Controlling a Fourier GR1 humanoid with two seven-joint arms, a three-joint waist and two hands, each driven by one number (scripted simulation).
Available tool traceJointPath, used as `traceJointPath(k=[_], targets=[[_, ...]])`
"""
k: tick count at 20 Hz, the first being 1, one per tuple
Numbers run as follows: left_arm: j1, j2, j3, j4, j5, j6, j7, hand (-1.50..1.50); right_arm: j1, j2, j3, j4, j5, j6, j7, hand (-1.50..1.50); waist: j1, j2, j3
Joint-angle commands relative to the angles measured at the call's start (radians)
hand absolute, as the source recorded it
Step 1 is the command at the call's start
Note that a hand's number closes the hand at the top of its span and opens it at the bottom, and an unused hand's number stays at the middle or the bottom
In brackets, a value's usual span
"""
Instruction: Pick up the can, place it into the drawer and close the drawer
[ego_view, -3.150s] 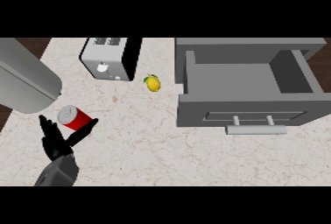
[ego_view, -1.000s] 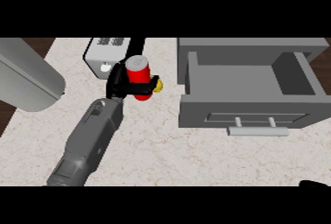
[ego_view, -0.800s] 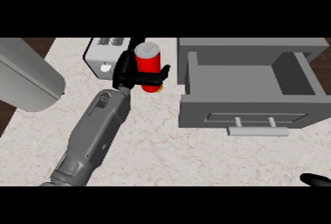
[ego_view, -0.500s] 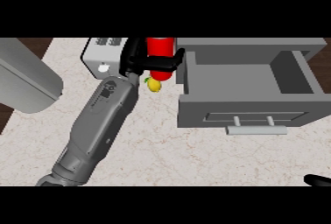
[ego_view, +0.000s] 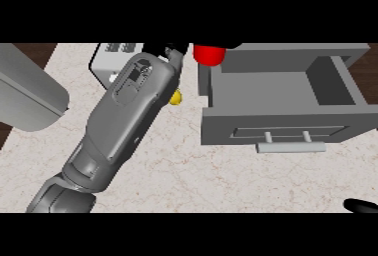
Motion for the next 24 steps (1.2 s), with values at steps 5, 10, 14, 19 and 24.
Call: traceJointPath(k=[5,10,14,19,24], targets=[[-0.210,-0.003,0.006,0.151,0.026,0.023,0.064,1.50,-0.057,-0.032,-0.029,0.024,-0.001,-0.019,0.026,-1.50,-0.002,0.003,0.000],[-0.287,-0.003,-0.077,0.293,0.119,0.067,0.005,1.50,-0.030,-0.023,-0.011,0.008,-0.034,0.011,0.023,-1.50,-0.036,0.009,0.001],[-0.379,-0.003,-0.120,0.365,0.150,0.113,0.043,1.50,-0.107,-0.052,-0.007,0.033,-0.019,-0.006,0.044,-1.50,-0.047,0.013,0.002],[-0.428,-0.003,-0.146,0.431,0.205,0.139,0.006,1.50,-0.119,-0.055,-0.010,0.047,-0.017,-0.008,0.034,-1.50,-0.068,0.021,0.003],[-0.391,-0.003,-0.215,0.476,0.227,0.216,-0.049,-1.50,-0.094,-0.034,0.040,0.028,0.024,-0.004,0.028,-1.50,-0.076,0.022,0.003]])
